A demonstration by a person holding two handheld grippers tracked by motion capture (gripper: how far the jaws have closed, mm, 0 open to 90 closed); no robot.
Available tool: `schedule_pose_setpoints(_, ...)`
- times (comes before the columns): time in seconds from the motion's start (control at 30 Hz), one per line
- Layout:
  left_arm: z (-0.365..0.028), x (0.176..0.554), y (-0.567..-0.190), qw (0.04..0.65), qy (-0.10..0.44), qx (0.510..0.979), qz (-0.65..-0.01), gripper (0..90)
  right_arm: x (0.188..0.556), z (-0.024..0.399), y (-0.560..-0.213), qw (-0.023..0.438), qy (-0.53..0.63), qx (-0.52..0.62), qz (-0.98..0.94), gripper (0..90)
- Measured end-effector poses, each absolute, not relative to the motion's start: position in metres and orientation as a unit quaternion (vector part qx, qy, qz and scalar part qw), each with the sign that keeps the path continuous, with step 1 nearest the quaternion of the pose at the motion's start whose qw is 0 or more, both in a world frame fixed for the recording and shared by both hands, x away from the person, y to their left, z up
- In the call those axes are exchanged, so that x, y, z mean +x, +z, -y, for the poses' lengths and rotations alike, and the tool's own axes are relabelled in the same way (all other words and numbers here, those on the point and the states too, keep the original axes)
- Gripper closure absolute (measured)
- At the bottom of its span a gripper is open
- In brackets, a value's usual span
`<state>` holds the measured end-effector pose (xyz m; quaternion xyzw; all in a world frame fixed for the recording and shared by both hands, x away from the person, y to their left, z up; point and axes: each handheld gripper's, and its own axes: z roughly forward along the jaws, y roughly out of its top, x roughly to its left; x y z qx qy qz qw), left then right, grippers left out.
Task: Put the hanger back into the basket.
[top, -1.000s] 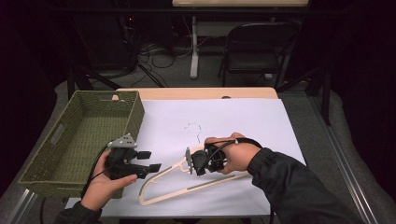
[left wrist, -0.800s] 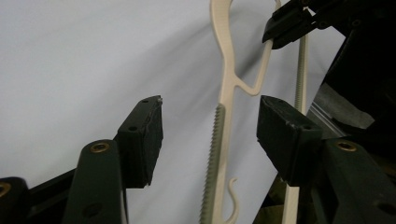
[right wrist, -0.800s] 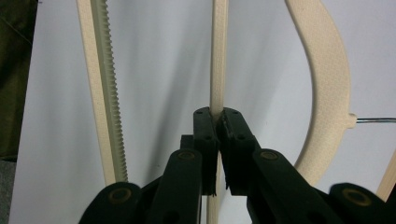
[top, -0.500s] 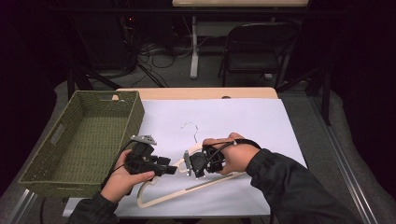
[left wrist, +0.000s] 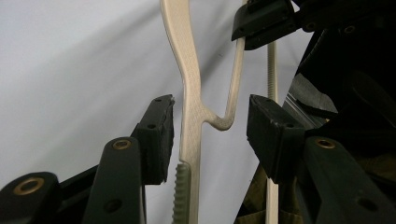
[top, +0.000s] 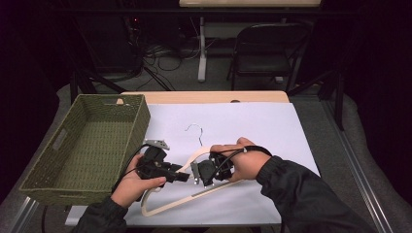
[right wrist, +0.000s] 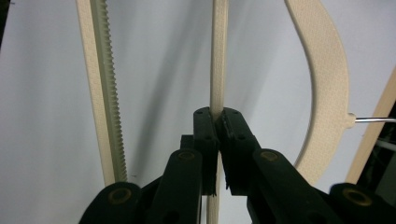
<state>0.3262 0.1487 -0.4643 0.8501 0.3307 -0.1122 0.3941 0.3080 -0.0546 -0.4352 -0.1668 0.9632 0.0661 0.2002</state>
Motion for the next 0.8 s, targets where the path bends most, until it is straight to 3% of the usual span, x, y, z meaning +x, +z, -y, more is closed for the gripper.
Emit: schedule_pose_setpoints(0.8, -0.1533, 0.3294, -0.4681, 0.408, -0.164, 0.830, -0.342, 76.0, 0.3051, 0.0517, -0.4401, 0.232, 0.064, -0.200, -0.950, 85.4)
